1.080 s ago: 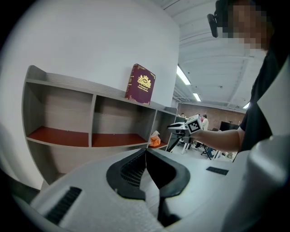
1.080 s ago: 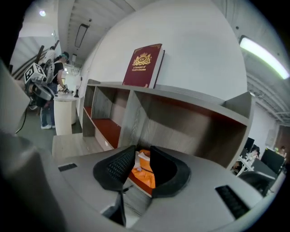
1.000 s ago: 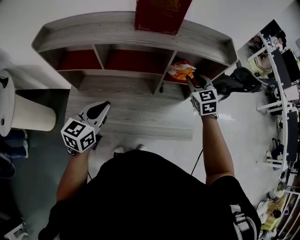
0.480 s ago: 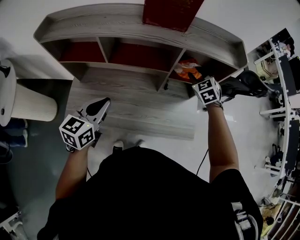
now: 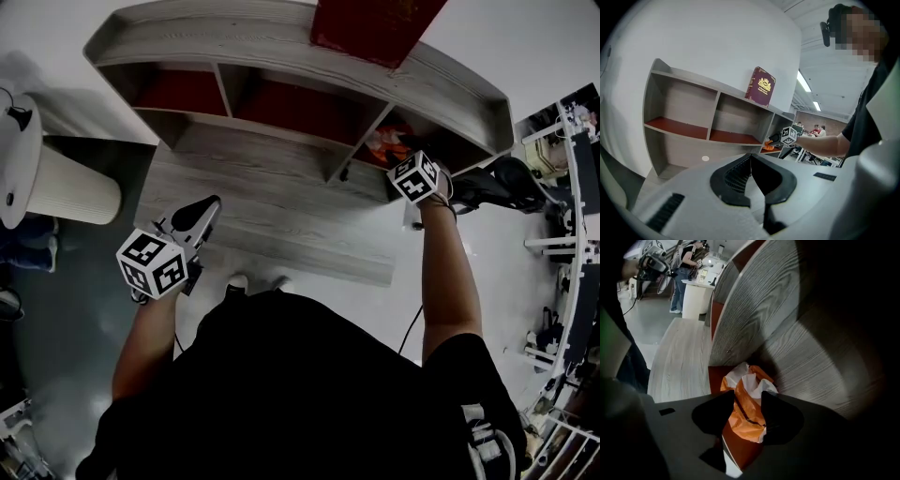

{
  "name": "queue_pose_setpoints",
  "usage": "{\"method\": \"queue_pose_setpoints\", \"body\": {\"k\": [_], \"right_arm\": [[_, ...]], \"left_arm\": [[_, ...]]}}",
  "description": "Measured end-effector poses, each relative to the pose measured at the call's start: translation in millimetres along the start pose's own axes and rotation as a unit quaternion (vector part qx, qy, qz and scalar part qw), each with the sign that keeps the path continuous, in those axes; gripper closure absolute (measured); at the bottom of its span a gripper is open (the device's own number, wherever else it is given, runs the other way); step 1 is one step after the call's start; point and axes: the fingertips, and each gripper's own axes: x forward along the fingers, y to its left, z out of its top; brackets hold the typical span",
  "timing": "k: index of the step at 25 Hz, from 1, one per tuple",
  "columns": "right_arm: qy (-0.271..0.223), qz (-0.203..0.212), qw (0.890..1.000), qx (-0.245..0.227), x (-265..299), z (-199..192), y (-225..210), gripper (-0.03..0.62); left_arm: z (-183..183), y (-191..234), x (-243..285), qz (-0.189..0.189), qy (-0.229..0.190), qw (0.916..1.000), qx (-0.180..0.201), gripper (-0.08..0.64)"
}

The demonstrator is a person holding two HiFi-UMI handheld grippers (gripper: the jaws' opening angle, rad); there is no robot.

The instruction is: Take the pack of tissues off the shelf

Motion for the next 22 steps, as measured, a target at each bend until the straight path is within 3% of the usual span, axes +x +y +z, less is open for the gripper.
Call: {"method": "queue_pose_setpoints", "body": {"k": [4,12,22], "right_arm": [[0.016,0.003,1.000,-0.017,5.2,-0.6,2.9,0.414],[0.028,-0.011,0.999,-0.020,8.5,-4.6,0.4,0.566],[0.014,-0.024,1.000,0.002,-1.6,0.0,-1.6,0.575]], "left_arm": [[-4.6,5.9,-8.2,0.009,-0.002,0.9999,-0.014,0.543],[-6.2,7.9,-12.7,0.013,-0.006,0.9996,-0.023,0.543],[-7.7,8.4,-15.3,0.010,-0.007,0.9996,-0.025,0.543]]}}
